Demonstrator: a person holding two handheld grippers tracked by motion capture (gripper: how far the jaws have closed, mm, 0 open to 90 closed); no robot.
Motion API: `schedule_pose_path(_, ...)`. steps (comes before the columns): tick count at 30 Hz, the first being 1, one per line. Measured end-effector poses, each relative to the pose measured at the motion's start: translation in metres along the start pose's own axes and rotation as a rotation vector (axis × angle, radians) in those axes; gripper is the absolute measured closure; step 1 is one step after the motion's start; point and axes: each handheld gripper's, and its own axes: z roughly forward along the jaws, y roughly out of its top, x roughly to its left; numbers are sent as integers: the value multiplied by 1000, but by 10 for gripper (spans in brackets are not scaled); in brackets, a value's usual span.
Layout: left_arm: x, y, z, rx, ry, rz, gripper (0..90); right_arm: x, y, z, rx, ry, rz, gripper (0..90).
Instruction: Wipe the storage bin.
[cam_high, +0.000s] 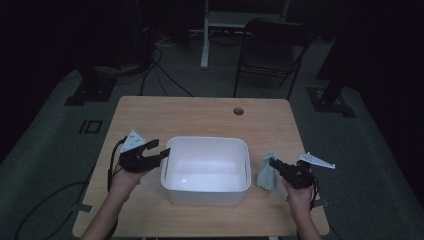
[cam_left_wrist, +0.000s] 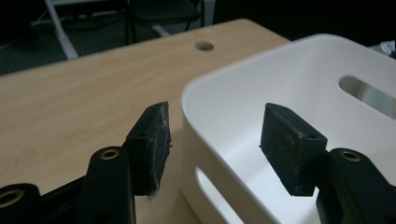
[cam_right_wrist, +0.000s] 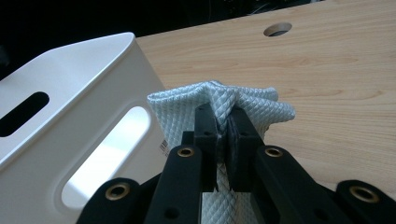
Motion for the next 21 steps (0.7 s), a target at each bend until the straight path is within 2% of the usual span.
schedule_pose_path(3,10,6,13,-5,-27,-10,425,0,-1,0,2,-2,-4,844)
schedule_pose_path(5,15,10,21,-18,-53,2,425,0,-1,0,3,-9,-5,844)
schedule_pose_path(11,24,15,36,3,-58,30,437,-2,-1,1,4,-10,-3,845)
schedule_pose_path(13,31,16,48,12,-82,34,445,-2,-1,2,9,-5,-5,844)
schedule_pose_path(14,33,15,51,14,-103,31,446,-2,-2,3,13,-2,-4,844)
schedule_pose_path(17,34,13,59,24,-126,41,461,-2,-2,4,14,-2,-4,845)
schedule_pose_path(20,33,12,65,20,-160,42,523,-2,-2,4,14,-2,-5,844)
schedule_pose_path(21,31,12,67,30,-155,53,538,-2,-2,4,14,-3,-6,844)
